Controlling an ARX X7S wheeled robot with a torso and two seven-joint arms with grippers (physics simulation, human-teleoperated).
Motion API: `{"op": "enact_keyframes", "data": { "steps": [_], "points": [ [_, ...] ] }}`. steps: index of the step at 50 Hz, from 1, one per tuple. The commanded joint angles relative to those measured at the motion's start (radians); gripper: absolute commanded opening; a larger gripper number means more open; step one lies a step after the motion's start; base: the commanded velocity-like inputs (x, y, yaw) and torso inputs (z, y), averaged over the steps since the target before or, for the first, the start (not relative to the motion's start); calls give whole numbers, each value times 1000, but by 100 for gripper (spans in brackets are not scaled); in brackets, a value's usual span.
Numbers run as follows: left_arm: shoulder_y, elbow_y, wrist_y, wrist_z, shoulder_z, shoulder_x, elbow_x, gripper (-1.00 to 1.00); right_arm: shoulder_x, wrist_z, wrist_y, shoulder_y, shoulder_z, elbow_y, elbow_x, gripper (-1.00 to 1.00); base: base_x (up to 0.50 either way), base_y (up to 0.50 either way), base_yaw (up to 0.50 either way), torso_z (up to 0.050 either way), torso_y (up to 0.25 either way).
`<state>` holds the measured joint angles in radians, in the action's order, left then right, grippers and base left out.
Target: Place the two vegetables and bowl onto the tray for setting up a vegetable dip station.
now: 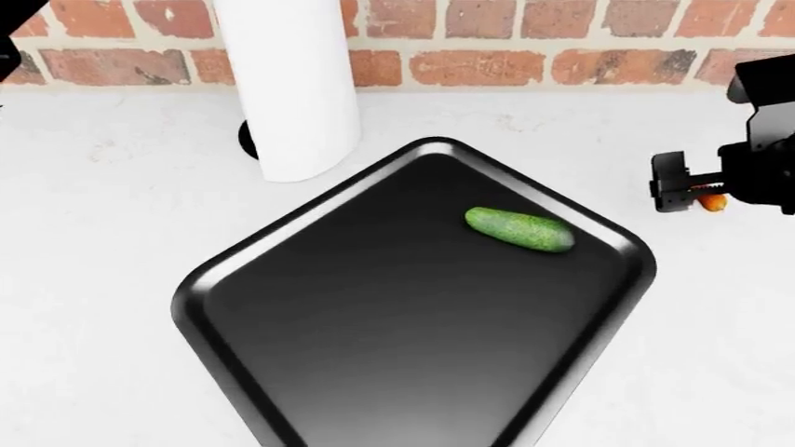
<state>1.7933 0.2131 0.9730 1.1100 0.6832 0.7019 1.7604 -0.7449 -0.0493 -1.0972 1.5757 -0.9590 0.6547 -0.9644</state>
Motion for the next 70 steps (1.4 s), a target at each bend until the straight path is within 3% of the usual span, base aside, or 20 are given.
{"op": "enact_keyframes", "data": {
  "steps": [1,31,32,52,70],
  "points": [
    [0,2,0,-4,4,-1,-4,100,-27,-24,-4,-29,10,-7,-10,100,0,0,0,0,0],
    [3,6,0,-6,11,-4,-5,100,-51,-54,-5,-107,33,-45,-52,100,0,0,0,0,0],
    [4,6,-1,-5,10,-4,-2,100,-54,-57,-8,-111,33,-48,-55,-100,0,0,0,0,0],
    [6,7,-4,-2,11,0,1,100,-82,-93,-57,-88,49,-104,-79,-100,0,0,0,0,-1],
    [9,7,-3,-3,13,1,0,100,-87,-78,-197,97,17,-300,-86,-100,0,0,0,0,0]
  ]
}}
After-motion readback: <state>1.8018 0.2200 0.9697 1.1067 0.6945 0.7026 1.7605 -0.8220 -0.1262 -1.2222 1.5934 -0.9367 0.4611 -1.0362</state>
